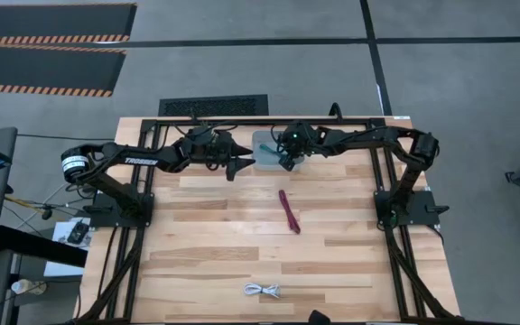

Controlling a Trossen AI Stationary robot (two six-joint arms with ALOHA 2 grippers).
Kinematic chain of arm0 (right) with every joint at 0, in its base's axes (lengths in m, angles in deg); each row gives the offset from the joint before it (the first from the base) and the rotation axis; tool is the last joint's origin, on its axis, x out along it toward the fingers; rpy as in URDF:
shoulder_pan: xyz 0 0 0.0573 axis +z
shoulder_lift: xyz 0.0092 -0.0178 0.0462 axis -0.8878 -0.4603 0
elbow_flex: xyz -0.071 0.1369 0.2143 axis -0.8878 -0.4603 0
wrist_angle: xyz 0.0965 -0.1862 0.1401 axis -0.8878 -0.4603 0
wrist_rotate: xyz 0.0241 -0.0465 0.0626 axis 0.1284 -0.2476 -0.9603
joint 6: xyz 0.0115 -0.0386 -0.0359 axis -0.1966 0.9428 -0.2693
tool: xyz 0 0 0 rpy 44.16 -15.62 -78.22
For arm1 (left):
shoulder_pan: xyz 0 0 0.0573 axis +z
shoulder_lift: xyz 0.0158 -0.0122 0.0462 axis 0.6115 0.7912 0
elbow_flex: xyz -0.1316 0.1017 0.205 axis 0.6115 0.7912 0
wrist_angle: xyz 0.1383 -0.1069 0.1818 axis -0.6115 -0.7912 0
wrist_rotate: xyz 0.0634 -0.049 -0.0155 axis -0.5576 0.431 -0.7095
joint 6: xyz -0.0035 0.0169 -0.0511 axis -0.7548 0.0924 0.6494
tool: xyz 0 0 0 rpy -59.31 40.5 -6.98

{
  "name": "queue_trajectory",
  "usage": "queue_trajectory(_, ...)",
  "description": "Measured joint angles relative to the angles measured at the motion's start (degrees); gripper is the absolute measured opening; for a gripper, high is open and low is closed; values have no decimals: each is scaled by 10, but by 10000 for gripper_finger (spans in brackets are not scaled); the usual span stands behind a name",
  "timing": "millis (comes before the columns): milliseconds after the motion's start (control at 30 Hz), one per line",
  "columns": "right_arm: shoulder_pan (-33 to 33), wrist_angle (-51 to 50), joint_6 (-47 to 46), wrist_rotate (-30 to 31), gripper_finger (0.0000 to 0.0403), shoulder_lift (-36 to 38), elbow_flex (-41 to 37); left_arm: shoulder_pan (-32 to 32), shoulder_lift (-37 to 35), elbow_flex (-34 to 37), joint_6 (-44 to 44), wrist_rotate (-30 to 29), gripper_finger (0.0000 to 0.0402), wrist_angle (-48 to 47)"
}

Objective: Pick and place USB-C Cables
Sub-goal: Put the black charger cable into the white bin

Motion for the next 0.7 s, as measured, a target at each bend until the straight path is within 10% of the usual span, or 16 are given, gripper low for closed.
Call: queue_trajectory(700, 1, -2, -19, -2, 17, 0, 0, -3, 0, 0, 17, -28, 208, -33)
